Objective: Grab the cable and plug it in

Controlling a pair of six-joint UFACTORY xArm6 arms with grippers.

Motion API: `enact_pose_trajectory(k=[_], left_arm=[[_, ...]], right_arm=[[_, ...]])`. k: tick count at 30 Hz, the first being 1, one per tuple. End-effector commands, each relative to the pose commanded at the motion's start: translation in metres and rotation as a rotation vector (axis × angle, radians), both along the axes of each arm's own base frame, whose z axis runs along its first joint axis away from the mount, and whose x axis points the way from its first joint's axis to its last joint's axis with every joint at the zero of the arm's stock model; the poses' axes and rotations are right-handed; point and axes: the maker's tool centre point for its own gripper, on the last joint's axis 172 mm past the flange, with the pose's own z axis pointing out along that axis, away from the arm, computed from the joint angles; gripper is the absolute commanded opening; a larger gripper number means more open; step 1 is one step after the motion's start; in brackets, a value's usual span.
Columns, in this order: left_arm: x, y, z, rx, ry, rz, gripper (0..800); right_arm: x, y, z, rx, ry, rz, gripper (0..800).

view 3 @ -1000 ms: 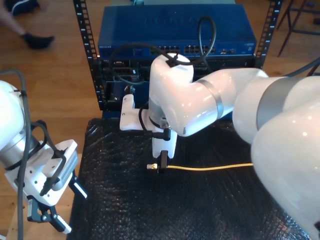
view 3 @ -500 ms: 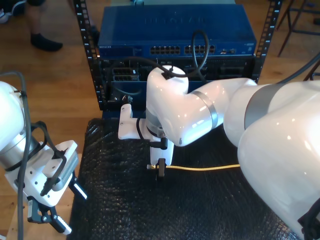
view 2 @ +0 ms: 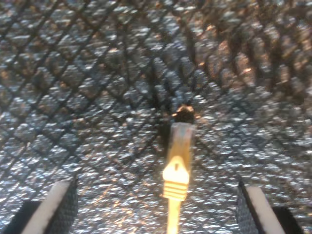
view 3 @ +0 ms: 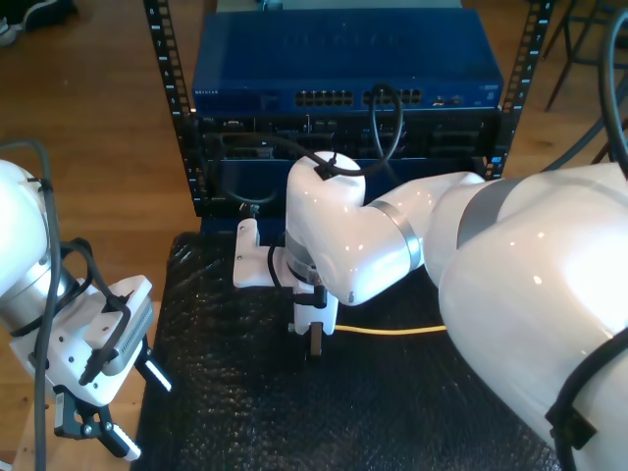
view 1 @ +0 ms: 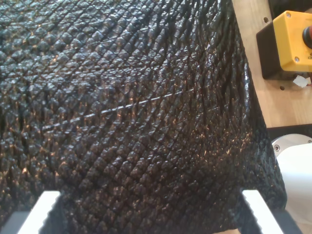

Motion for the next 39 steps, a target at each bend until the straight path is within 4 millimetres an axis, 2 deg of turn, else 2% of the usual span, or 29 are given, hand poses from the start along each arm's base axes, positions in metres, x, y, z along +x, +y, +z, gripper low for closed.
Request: enact_pose_trajectory(k=[13, 39], left_arm=[[0.0, 0.0, 0.0, 0.0, 0.0, 0.0, 800], [-0.0008, -0.0003, 0.0002, -0.001, 0.003, -0.001, 800]], right_arm=[[0.0004, -0.0069, -0.0063, -0.008, 0.009, -0.01, 650], [-0.0003, -0.0081, -0.0085, -0.013, 0.011, -0.008, 468]])
